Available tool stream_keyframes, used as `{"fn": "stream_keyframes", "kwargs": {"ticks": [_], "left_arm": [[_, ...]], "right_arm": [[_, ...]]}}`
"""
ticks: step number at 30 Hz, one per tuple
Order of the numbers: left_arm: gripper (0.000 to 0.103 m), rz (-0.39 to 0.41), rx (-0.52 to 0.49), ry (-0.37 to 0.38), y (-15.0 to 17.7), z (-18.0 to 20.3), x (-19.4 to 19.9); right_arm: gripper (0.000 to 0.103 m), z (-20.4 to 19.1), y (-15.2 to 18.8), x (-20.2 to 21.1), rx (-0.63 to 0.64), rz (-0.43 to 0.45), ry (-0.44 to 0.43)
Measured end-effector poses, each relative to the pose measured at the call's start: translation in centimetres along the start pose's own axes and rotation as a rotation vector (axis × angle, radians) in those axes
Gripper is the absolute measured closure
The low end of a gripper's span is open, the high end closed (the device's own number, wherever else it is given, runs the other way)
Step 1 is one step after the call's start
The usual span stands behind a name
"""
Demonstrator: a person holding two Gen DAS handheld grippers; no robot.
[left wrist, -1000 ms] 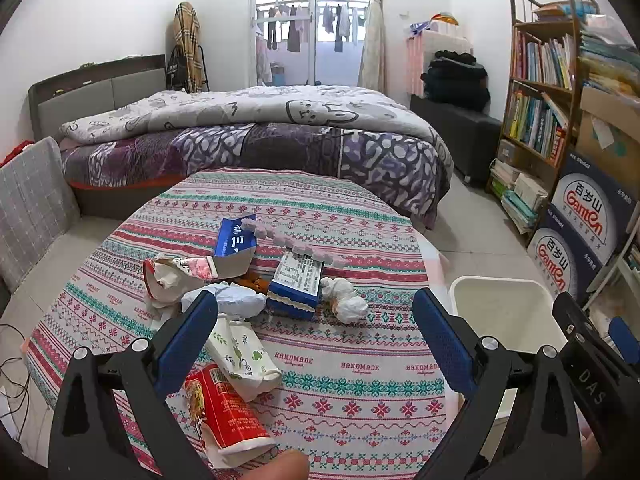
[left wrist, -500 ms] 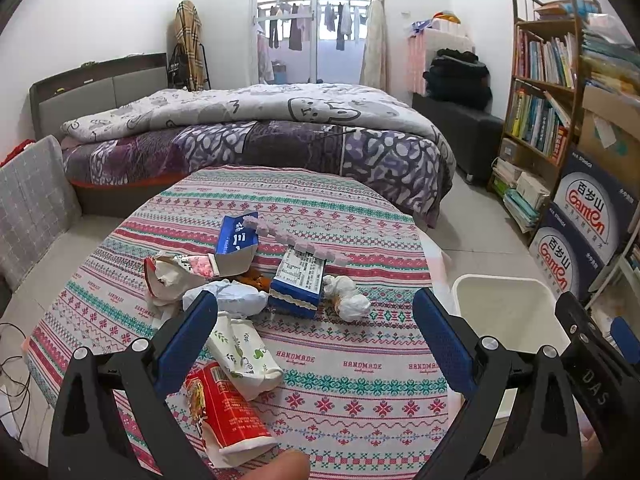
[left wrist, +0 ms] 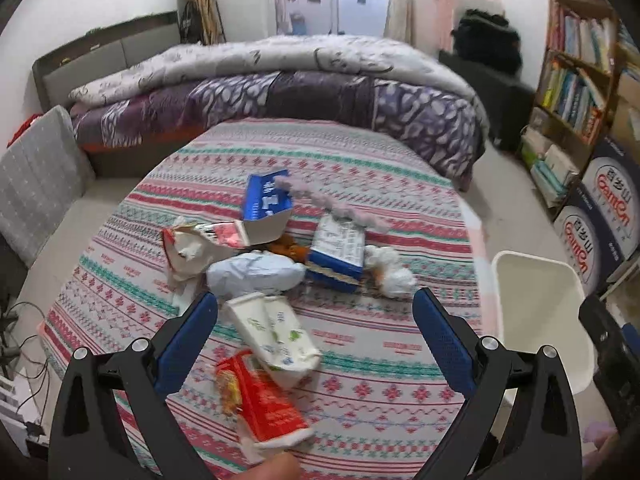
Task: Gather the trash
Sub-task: 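Grasp the white paper cup with the left tool while the right tool grasps the red snack bag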
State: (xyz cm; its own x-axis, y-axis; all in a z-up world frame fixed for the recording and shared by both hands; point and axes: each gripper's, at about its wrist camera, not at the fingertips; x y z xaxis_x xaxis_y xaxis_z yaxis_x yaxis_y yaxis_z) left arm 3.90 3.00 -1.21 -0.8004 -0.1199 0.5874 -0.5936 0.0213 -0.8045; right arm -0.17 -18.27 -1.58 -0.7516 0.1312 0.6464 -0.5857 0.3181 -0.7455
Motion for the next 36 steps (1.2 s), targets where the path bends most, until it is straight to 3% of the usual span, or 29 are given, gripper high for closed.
{"fn": "stream_keyframes", "kwargs": {"ticks": [3, 7, 13, 19, 22, 25, 29, 32, 33, 36], "left_arm": [[0.007, -0.087, -0.034, -0.031, -1.2, -1.1, -1.3], [0.007, -0.22, -0.069, -0.017, -3.1, -4.1, -3.7], [0.007, -0.429, 0.116, 0.099, -3.5, -9.7, -7.7], [0.007, -0.625, 0.24, 0.184, 0.1, -9.9, -11.4], [0.007, -0.681, 0.319, 0.237, 1.1, -9.8, -11.7], [0.008, -0.7, 0.333, 0.274, 1.9, -8.8, -11.4], [0.025, -0.707, 0.293, 0.263, 2.6, -6.8, -11.9], [0.067, -0.726, 0.257, 0.258, 2.9, -6.2, -12.6], [0.073, -0.73, 0.25, 0.259, 3.0, -6.3, -12.7], [0.079, -0.71, 0.228, 0.286, 2.7, -6.5, -11.9]], "right_arm": [[0.007, -1.5, -0.8, -1.4, 0.041, -0.093, -0.06], [0.007, -3.5, -1.6, -3.2, 0.086, -0.208, -0.141], [0.007, -4.9, -2.8, -5.9, 0.08, -0.363, -0.216], [0.007, -5.0, -1.9, -8.2, 0.045, -0.438, -0.239], [0.007, -4.8, -0.9, -9.2, 0.009, -0.514, -0.252], [0.007, -4.7, -0.7, -9.7, -0.005, -0.54, -0.249], [0.007, -4.6, -1.0, -10.2, -0.025, -0.547, -0.228], [0.007, -5.6, -0.3, -10.1, 0.011, -0.547, -0.243], [0.007, -6.2, 0.0, -9.8, 0.044, -0.55, -0.255], [0.007, -7.5, 0.7, -9.1, 0.101, -0.563, -0.299]]}}
Point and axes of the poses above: each gripper's, at about its wrist camera, not at the fingertips, and x roughly against the way its jaws point, z to its right, y to its underside, and after that the axes turned 6 degrees about z, right-handed
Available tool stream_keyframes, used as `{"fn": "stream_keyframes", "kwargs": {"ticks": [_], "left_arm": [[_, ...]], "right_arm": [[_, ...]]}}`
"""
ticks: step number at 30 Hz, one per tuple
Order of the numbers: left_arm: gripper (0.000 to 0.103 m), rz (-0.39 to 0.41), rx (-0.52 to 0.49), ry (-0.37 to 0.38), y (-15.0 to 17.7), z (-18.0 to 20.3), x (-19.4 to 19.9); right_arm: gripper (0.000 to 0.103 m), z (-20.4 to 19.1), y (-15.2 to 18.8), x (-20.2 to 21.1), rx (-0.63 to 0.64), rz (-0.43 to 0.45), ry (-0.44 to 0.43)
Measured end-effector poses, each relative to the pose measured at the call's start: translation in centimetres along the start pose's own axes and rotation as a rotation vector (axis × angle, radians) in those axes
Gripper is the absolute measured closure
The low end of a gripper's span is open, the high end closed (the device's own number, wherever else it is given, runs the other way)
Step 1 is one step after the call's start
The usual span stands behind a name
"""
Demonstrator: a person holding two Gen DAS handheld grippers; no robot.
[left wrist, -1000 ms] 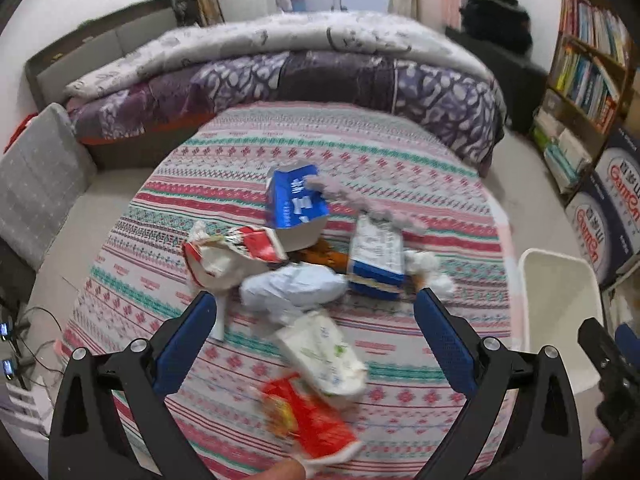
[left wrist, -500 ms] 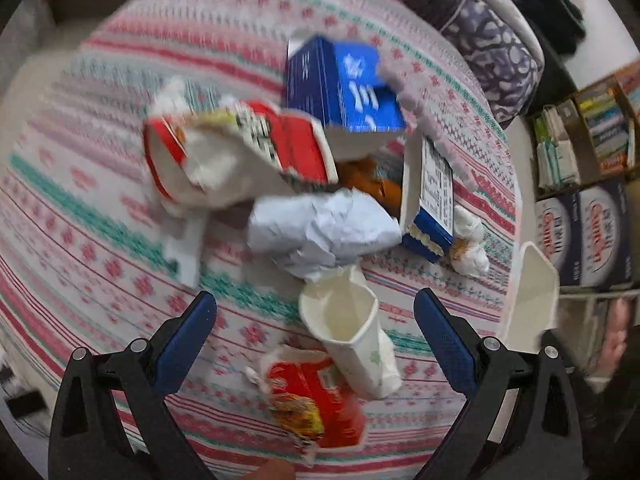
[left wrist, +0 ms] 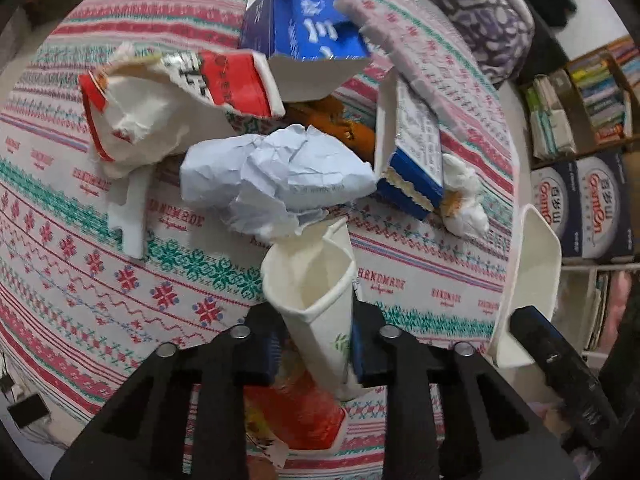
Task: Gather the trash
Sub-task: 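Grasp the white paper cup with the left tool while the right tool grasps the red snack bag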
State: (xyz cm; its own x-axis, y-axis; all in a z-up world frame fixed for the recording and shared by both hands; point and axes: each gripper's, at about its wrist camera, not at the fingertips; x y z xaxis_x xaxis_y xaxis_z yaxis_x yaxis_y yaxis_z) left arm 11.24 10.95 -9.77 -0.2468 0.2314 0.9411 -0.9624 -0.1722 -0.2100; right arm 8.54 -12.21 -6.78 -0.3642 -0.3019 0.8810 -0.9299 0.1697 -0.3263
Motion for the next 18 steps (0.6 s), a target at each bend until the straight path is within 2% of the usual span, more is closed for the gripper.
{"fn": "stream_keyframes", "kwargs": {"ticks": [4, 9, 13, 18], "left_arm": [[0.08, 0.088, -0.032, 0.045, 0.2, -0.3, 3.3], [0.08, 0.243, -0.055, 0.067, -0.1, -1.7, 8.2], [0.08, 0.342, -0.052, 0.009, -0.1, -3.1, 10.5], [0.079, 0.394, -0.035, -0.063, -0.3, -4.4, 11.2]], "right_arm": [[0.007, -2.1, 0.8, -0.4, 0.067, -0.035, -0.053], [0.007, -6.0, 2.4, -1.3, 0.187, -0.083, -0.122], [0.007, -10.0, 4.2, -2.9, 0.318, -0.129, -0.137], [0.007, -13.4, 6.1, -5.3, 0.453, -0.173, -0.09]]}}
Point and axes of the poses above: each gripper's, at about its wrist camera, not at the fingertips, and x roughly against the way its jaws point, z to its right, y to its underside, and after that the axes turned 6 degrees about z, right-handed
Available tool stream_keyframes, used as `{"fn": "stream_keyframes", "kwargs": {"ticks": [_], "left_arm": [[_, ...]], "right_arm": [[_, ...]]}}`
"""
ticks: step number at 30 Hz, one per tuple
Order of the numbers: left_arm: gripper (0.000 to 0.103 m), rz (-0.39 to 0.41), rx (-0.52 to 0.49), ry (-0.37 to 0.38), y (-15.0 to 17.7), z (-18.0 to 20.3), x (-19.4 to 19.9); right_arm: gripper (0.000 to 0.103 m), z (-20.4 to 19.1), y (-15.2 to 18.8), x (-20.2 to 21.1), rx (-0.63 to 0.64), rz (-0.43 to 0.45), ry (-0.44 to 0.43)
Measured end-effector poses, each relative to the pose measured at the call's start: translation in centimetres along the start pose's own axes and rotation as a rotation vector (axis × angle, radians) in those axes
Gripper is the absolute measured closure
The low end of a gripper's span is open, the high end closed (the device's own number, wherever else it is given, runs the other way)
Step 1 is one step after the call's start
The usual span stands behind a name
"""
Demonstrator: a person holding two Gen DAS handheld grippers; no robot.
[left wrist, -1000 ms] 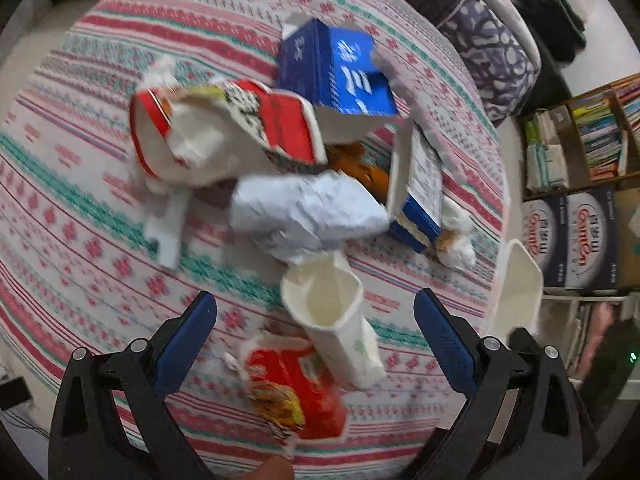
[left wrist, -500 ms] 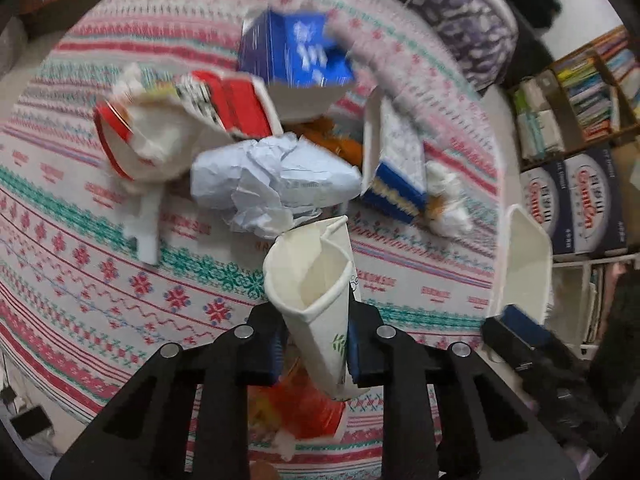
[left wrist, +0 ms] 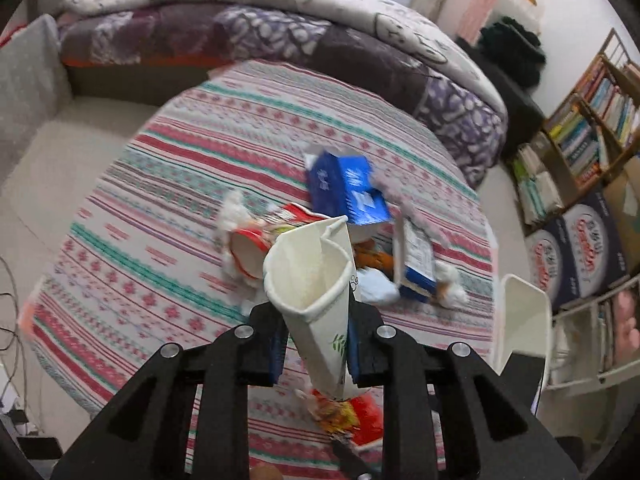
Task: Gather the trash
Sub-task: 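Grasp the white paper cup with the left tool while the right tool grasps the red snack bag, then carry the cup and red bag to the white bin and release both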
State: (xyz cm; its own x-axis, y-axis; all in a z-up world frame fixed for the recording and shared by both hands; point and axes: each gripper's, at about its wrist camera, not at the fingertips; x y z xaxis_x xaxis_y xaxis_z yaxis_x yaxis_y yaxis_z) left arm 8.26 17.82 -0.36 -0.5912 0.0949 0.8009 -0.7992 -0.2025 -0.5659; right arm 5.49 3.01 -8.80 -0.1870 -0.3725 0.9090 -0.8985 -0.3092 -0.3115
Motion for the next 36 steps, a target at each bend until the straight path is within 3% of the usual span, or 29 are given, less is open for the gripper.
{"fn": "stream_keyframes", "kwargs": {"ticks": [3, 4, 5, 7, 10, 17, 26, 32, 36], "left_arm": [[0.079, 0.006, -0.003, -0.031, 0.1, -0.5, 0.1], [0.079, 0.007, -0.005, -0.033, 0.1, -0.7, 0.3], [0.079, 0.008, -0.011, -0.038, 0.2, -0.6, 0.2], [0.079, 0.01, -0.023, -0.051, 0.2, -0.3, 0.1], [0.079, 0.002, -0.033, -0.058, 0.4, -0.1, -0.1], [0.079, 0.018, -0.041, -0.067, 0.3, 0.7, -0.1], [0.079, 0.092, -0.109, -0.125, 0.4, 3.8, -0.2], [0.079, 0.15, -0.168, -0.149, 0.6, 6.5, -0.1], [0.079, 0.192, -0.201, -0.159, 0.8, 8.0, 0.0]], "right_arm": [[0.012, -0.4, -0.6, -1.3, 0.018, -0.029, 0.025], [0.021, -0.4, -0.9, -1.6, 0.026, -0.041, 0.033], [0.023, -0.4, -1.3, -1.6, 0.042, -0.032, 0.056], [0.049, -0.4, -1.1, -0.6, 0.062, -0.004, 0.072], [0.054, 0.9, -2.2, 0.1, 0.016, 0.006, 0.043], [0.056, 5.8, -2.8, 5.5, -0.067, 0.123, 0.058], [0.056, 13.7, -4.1, 13.1, -0.254, 0.4, 0.179], [0.055, 14.7, -3.7, 13.5, -0.336, 0.527, 0.282], [0.054, 14.4, -1.0, 12.9, -0.389, 0.563, 0.327]]}}
Point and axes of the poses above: each gripper's, at about its wrist camera, not at the fingertips, and x roughly against the way its jaws point, z to its right, y to its underside, and after that the axes turned 6 degrees about z, right-handed
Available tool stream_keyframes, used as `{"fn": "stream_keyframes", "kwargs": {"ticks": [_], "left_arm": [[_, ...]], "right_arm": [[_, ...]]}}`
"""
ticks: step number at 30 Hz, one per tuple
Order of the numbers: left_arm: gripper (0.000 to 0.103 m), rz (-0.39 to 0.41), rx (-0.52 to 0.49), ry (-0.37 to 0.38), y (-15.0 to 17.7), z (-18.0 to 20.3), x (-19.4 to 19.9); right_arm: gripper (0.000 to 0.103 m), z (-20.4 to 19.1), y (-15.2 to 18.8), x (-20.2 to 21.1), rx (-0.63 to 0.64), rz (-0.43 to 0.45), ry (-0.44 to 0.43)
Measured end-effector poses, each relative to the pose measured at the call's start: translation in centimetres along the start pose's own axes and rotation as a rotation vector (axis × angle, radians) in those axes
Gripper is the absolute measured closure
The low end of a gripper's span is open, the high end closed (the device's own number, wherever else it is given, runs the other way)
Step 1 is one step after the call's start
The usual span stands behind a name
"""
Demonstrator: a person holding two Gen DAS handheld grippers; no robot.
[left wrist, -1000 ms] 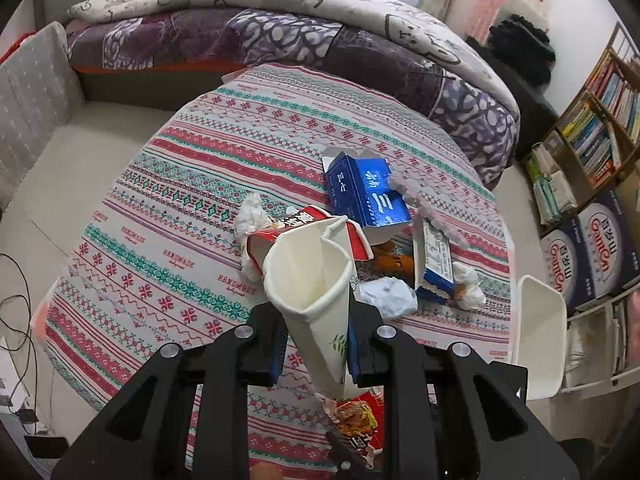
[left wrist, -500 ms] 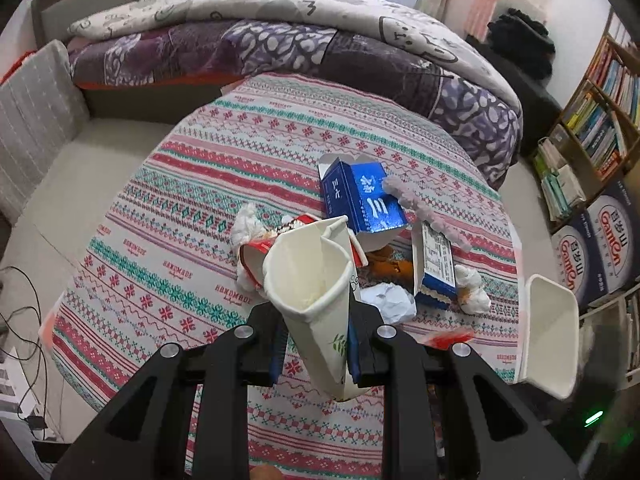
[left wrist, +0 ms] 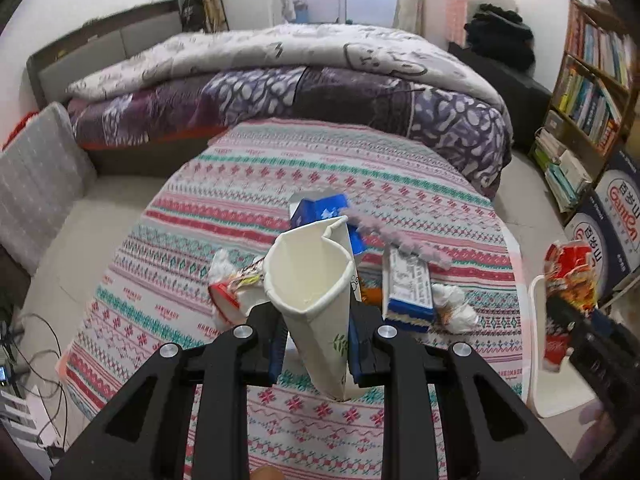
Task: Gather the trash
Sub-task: 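Carry the cup and red bag to the white bin and release both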
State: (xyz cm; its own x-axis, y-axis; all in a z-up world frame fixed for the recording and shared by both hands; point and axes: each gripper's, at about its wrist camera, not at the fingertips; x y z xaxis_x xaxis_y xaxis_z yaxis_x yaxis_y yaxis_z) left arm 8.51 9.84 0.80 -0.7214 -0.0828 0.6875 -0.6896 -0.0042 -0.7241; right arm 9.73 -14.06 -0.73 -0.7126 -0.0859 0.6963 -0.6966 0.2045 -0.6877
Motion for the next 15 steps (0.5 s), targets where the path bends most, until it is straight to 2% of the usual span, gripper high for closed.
{"fn": "stream_keyframes", "kwargs": {"ticks": [5, 15], "left_arm": [[0.079, 0.051, -0.024, -0.003, -0.2, 2.2, 0.4], [0.078, 0.111, -0.099, 0.023, 0.1, 7.6, 0.5]], "right_arm": [[0.054, 2.2, 1.4, 1.0, -0.06, 0.037, 0.07], [0.053, 8.7, 1.4, 1.7, -0.185, 0.06, 0.225]]}}
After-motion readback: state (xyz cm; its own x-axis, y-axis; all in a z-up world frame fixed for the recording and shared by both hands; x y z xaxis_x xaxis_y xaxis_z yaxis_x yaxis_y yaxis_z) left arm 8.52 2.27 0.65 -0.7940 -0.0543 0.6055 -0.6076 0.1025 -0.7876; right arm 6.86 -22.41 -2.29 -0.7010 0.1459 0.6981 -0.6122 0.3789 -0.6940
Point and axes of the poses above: each gripper's, at about its wrist camera, not at the fingertips, and x roughly against the way its jaws point, z to its right, y to its underside, and after that the axes turned 6 degrees about z, right-handed
